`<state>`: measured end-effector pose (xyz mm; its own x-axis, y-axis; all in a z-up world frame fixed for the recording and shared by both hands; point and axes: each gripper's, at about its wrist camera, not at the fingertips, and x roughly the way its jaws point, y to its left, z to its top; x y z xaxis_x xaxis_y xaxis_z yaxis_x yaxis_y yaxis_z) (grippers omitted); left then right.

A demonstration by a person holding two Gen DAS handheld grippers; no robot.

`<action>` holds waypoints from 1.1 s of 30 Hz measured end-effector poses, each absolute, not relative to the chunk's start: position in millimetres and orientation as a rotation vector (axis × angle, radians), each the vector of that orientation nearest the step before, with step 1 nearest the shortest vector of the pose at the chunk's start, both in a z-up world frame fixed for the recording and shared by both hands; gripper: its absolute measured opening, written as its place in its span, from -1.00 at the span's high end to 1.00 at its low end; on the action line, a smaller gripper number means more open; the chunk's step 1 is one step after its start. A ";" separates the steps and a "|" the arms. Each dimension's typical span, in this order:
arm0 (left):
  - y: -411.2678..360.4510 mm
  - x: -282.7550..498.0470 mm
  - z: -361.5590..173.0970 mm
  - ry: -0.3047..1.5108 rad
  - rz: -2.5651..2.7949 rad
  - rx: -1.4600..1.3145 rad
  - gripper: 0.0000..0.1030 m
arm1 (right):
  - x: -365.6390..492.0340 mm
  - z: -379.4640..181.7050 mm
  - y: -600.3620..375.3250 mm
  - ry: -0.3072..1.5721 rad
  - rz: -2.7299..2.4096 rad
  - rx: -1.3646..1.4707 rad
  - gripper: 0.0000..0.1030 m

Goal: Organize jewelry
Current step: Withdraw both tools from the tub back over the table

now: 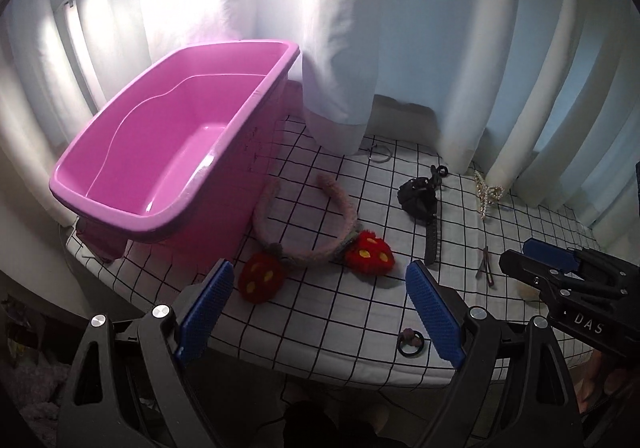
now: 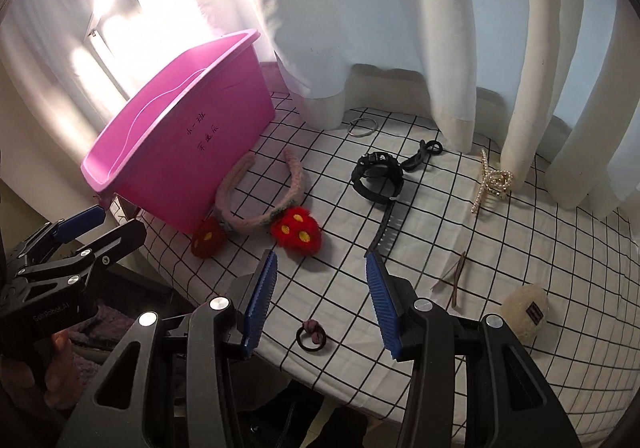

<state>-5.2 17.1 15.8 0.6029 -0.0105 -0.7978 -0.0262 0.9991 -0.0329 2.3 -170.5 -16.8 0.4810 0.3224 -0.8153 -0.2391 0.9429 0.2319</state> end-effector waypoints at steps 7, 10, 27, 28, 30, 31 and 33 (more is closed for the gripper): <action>-18.5 -15.8 -6.3 0.942 -0.017 -0.021 -0.68 | -17.7 -33.8 -206.9 1.021 0.301 0.098 0.10; -30.4 -19.8 -23.1 0.976 -0.022 -0.016 -0.68 | -28.6 -43.9 -223.5 1.022 0.292 0.120 0.01; -67.9 -50.8 -111.4 1.051 0.014 -0.018 -0.68 | -69.3 -124.1 -316.0 1.063 0.129 0.194 -0.11; -69.3 -50.1 -114.3 1.051 0.018 -0.018 -0.68 | -69.8 -127.5 -320.4 1.061 0.117 0.196 -0.11; -71.9 -47.8 -119.5 1.049 0.022 -0.022 -0.68 | -69.7 -133.9 -328.1 1.058 0.095 0.194 -0.11; -73.4 -46.4 -122.3 1.047 0.023 -0.024 -0.68 | -69.3 -136.8 -331.0 1.058 0.086 0.192 -0.12; -76.9 -43.3 -127.7 1.040 0.026 -0.026 -0.68 | -68.1 -143.1 -336.3 1.054 0.073 0.188 -0.12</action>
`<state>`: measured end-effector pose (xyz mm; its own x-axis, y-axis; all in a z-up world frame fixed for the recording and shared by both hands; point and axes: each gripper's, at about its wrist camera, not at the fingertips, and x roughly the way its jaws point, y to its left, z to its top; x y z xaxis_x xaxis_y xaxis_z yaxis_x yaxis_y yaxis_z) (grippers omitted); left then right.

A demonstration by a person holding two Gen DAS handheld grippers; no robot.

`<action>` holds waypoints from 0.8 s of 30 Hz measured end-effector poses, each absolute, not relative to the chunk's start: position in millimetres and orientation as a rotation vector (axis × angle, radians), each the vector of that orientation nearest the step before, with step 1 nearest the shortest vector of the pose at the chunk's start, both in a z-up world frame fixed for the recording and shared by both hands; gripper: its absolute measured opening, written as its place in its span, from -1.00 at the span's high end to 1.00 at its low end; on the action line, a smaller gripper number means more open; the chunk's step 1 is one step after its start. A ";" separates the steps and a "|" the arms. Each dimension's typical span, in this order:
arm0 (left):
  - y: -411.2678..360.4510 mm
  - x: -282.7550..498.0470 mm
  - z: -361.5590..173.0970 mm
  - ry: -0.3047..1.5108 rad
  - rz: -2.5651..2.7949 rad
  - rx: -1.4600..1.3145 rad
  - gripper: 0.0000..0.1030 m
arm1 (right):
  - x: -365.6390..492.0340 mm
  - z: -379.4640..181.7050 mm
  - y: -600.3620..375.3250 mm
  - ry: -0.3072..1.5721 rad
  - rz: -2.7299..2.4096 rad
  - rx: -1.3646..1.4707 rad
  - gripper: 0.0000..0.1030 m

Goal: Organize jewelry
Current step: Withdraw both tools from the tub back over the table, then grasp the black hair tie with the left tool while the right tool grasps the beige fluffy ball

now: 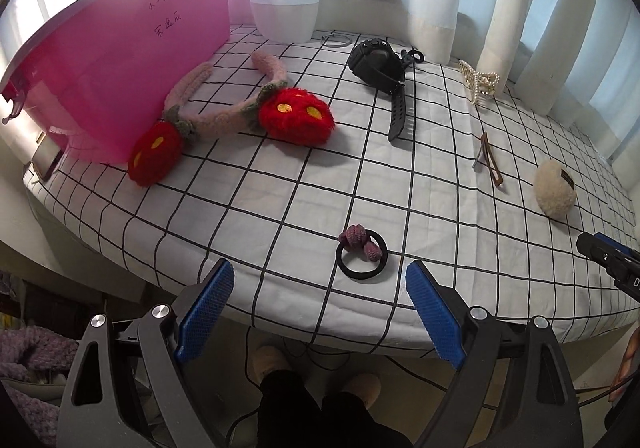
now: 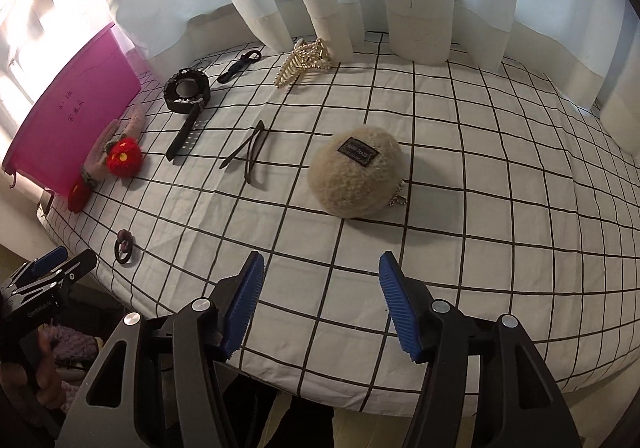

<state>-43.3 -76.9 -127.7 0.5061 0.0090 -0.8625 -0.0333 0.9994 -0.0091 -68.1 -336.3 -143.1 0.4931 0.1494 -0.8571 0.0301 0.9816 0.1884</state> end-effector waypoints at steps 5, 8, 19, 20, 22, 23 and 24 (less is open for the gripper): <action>-89.0 -36.8 -146.0 1.048 0.024 -0.029 -0.68 | -61.6 -155.4 -345.2 1.037 0.044 0.179 -0.12; -98.8 -32.5 -155.8 1.054 0.018 -0.022 -0.68 | -58.6 -159.6 -349.2 1.025 0.037 0.188 -0.12; -101.2 -18.7 -169.9 1.042 0.039 -0.072 -0.68 | -42.7 -166.3 -354.2 1.002 0.011 0.192 -0.12; -100.6 -18.2 -171.0 1.043 0.045 -0.073 -0.68 | -41.8 -166.6 -354.5 0.999 0.009 0.191 -0.12; -100.4 -17.1 -173.0 1.047 0.051 -0.073 -0.68 | -40.4 -167.2 -355.1 0.993 0.002 0.193 -0.12; -101.2 -16.4 -174.0 1.049 0.055 -0.069 -0.68 | -39.4 -168.0 -355.6 0.992 0.001 0.198 -0.12; -101.8 -15.7 -174.5 1.049 0.059 -0.063 -0.68 | -38.0 -168.8 -355.8 0.992 -0.002 0.200 -0.12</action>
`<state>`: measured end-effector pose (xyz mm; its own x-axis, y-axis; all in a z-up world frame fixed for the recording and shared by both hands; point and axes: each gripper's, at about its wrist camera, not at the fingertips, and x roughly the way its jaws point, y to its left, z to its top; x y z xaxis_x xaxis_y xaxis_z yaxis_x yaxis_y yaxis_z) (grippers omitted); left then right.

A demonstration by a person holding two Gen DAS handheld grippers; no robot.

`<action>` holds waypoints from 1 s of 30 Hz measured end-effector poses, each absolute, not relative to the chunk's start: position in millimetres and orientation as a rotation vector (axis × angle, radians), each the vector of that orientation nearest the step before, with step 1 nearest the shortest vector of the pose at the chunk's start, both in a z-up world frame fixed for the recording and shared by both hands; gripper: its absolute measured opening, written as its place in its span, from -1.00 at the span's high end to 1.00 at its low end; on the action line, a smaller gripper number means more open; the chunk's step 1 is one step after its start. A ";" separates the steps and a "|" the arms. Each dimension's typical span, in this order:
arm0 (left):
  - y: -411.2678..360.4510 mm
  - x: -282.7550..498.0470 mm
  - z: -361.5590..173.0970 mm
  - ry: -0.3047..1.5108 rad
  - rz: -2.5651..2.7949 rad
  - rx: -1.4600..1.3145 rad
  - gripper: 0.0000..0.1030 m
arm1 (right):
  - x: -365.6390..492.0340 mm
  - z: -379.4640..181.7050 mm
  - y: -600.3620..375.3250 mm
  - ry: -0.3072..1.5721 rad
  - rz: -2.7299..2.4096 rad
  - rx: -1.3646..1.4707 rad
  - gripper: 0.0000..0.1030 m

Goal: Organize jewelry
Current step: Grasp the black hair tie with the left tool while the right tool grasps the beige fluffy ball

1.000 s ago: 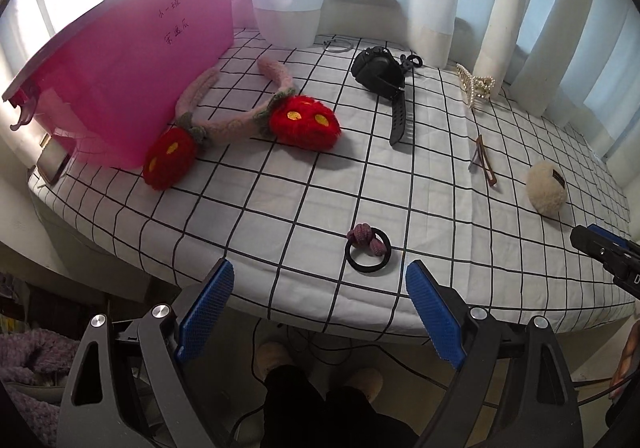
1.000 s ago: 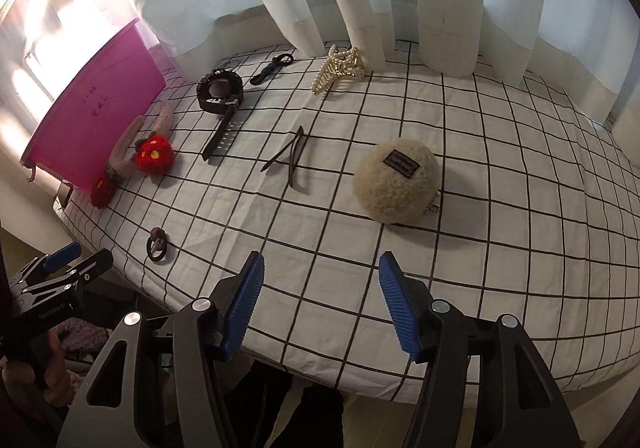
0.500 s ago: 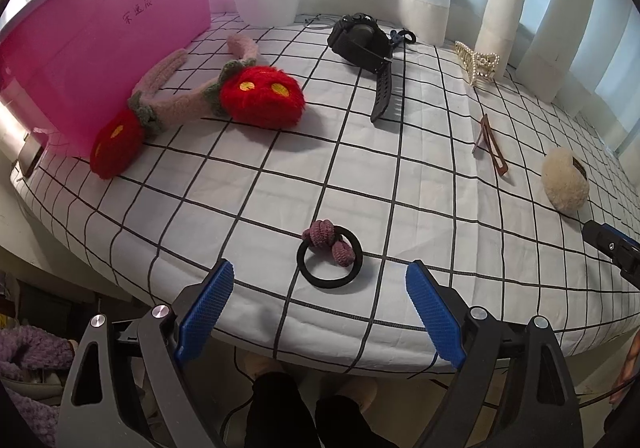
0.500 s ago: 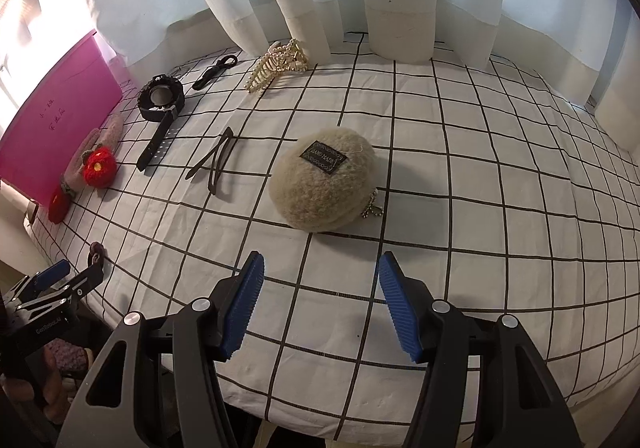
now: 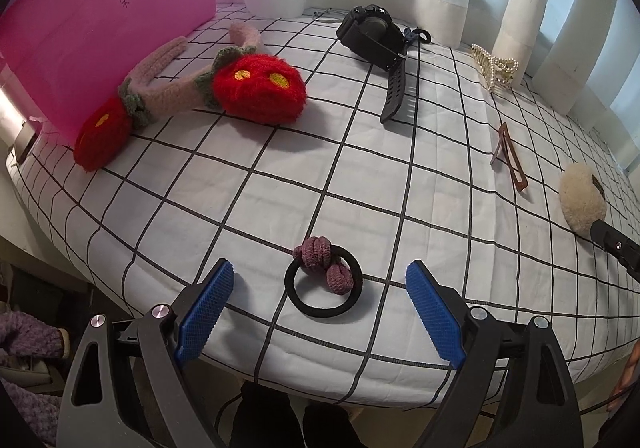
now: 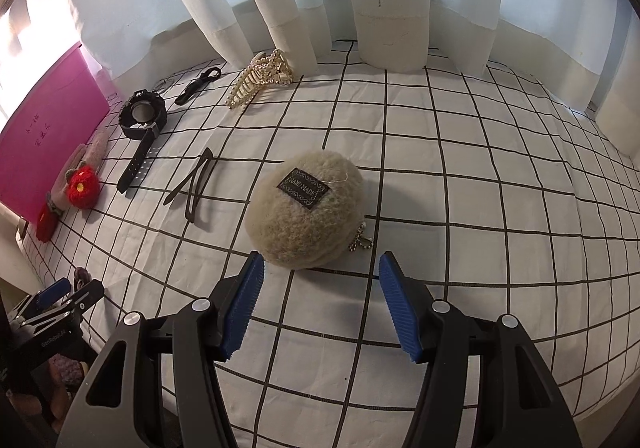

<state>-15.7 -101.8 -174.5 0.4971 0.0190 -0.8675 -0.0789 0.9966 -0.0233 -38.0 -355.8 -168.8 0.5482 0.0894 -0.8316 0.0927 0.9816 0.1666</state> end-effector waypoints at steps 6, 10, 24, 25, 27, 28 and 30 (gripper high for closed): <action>-105.4 -13.5 -175.3 1.039 0.075 -0.056 -0.68 | -30.9 -170.5 -355.3 0.989 -0.002 0.198 -0.12; -107.7 -13.5 -176.0 1.033 0.085 -0.050 -0.69 | -22.9 -171.8 -351.7 0.991 0.011 0.196 -0.13; -109.9 -12.8 -179.7 1.023 0.088 -0.050 -0.84 | 13.3 -185.4 -345.3 1.023 -0.011 0.177 -0.37; -110.5 -12.3 -179.9 1.022 0.089 -0.050 -0.85 | 14.7 -185.6 -345.1 1.013 -0.015 0.173 -0.39; -110.8 -12.1 -180.2 1.019 0.091 -0.051 -0.86 | 18.7 -187.0 -344.3 1.007 -0.031 0.156 -0.46; -111.0 -12.2 -180.4 1.017 0.092 -0.051 -0.86 | 20.2 -187.5 -343.8 1.003 -0.037 0.146 -0.46; -111.1 -13.0 -180.7 1.011 0.092 -0.050 -0.86 | 21.9 -188.4 -343.4 0.988 -0.041 0.138 -0.46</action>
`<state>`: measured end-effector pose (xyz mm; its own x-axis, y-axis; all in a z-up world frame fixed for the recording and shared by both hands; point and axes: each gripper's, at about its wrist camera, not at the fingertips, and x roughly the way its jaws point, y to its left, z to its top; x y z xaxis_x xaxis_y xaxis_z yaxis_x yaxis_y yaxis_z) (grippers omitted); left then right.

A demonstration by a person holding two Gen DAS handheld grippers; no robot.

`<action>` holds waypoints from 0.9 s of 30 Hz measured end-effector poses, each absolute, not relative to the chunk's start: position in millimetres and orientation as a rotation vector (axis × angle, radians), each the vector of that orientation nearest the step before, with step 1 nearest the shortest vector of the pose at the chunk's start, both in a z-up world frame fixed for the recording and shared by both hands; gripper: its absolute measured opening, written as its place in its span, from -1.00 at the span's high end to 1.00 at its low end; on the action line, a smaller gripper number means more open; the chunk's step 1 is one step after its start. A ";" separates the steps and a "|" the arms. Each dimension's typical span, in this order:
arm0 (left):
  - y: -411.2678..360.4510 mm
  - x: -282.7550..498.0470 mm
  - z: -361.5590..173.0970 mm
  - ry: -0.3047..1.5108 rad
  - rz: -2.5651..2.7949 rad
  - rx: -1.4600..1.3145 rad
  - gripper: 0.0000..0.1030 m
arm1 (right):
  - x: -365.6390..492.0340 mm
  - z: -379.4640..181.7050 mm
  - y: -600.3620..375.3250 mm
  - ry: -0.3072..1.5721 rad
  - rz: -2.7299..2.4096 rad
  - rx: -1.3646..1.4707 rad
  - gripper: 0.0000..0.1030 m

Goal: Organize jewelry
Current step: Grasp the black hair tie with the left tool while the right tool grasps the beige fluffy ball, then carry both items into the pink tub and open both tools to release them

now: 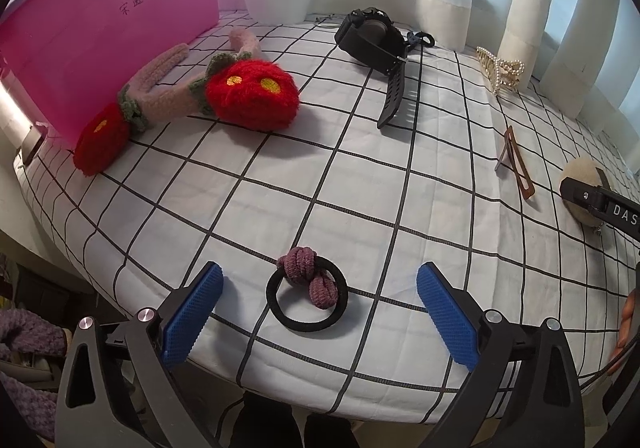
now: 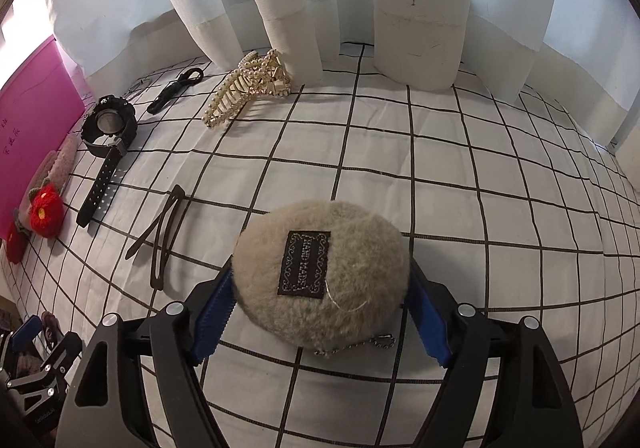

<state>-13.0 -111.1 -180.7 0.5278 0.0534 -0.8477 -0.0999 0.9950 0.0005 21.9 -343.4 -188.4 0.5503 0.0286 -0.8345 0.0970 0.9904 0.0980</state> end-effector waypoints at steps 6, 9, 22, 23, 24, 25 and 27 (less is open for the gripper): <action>-111.9 -19.5 -179.5 0.976 0.082 -0.045 -0.70 | 17.5 -188.7 -339.4 0.955 -0.025 0.105 -0.35; -116.0 -23.7 -175.5 0.956 0.050 -0.031 -0.28 | 13.0 -188.6 -336.8 0.944 -0.013 0.100 -0.32; -102.9 -27.6 -167.4 0.949 0.023 -0.078 0.61 | -3.3 -178.5 -327.0 0.903 0.028 0.109 -0.32; -102.5 -28.2 -165.1 0.944 0.023 -0.077 0.61 | -4.5 -176.2 -326.9 0.899 0.032 0.113 -0.32; -101.8 -28.6 -161.6 0.938 0.022 -0.076 0.61 | -5.4 -173.4 -326.6 0.896 0.036 0.118 -0.32; -101.1 -28.5 -157.5 0.933 0.021 -0.076 0.61 | -6.9 -170.3 -326.8 0.891 0.040 0.124 -0.32; -98.8 -27.8 -147.8 0.925 0.021 -0.080 0.61 | -9.1 -162.4 -326.1 0.885 0.050 0.135 -0.32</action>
<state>-27.8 -98.8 -147.8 0.6020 -0.0161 -0.7983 -0.0527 0.9968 -0.0598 -9.1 -326.1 -162.4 0.6330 0.0990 -0.7678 0.0123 0.9904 0.1378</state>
